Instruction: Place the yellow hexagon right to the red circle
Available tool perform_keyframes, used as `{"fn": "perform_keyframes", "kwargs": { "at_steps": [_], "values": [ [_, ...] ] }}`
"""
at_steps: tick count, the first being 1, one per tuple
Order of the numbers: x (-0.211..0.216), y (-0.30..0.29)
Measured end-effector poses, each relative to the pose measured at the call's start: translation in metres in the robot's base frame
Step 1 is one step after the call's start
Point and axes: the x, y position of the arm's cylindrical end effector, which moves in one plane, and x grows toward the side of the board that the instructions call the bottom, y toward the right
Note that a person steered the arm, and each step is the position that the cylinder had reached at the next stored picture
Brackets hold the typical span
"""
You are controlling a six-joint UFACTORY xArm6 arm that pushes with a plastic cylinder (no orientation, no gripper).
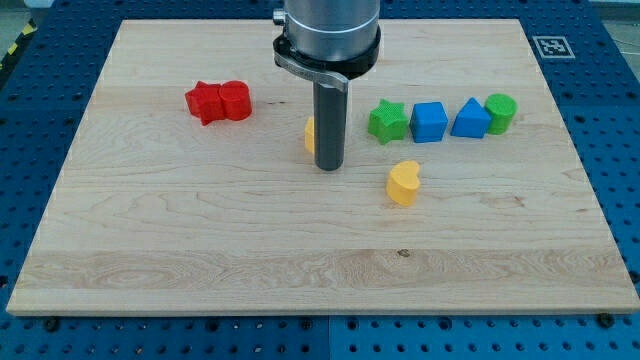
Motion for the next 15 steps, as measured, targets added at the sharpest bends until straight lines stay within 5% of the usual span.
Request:
{"fn": "perform_keyframes", "kwargs": {
  "at_steps": [2,5,8,11,15],
  "values": [
    [0.010,0.022],
    [-0.035,-0.018],
    [-0.055,0.027],
    [-0.051,-0.010],
    [-0.096,-0.037]
  ]
}}
